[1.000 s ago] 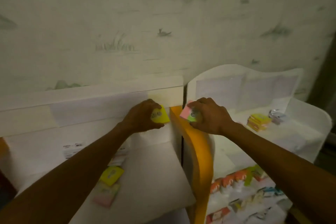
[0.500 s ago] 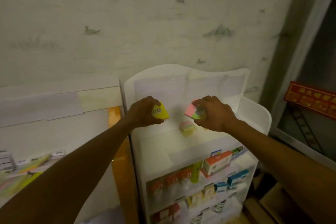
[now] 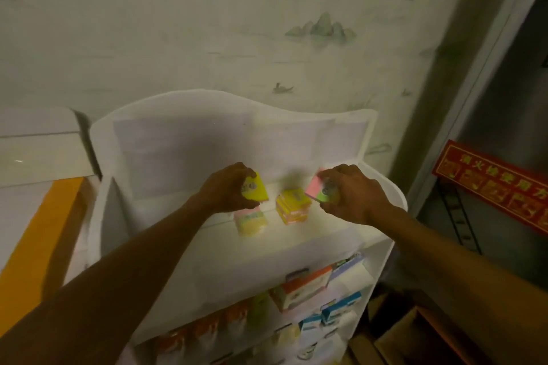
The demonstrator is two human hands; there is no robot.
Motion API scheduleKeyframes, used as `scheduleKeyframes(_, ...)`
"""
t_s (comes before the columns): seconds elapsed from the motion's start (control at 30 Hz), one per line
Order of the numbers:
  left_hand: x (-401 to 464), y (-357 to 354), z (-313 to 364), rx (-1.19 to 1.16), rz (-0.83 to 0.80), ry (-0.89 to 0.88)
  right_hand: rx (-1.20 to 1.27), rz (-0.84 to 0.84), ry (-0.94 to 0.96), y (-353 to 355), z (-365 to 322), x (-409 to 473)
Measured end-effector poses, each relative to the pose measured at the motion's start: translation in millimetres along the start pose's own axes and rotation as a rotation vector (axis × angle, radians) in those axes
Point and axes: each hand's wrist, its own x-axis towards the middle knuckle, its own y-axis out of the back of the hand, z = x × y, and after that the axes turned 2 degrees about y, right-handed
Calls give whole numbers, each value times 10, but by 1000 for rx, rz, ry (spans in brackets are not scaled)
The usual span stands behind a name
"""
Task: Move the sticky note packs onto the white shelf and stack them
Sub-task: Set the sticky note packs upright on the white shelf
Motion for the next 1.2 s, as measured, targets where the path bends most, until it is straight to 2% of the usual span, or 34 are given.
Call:
scheduleKeyframes(0.6,1253,-1175,298,24,-110,154,62,-90,138,-609,1288,1387)
scheduleKeyframes(1.0,1698,-1872,580,-37,-125,282,135,-155,285,-933,2027,1977)
scheduleKeyframes(1.2,1800,-2065,607,4,-180,309,159,-163,329,-1049,2317,2094)
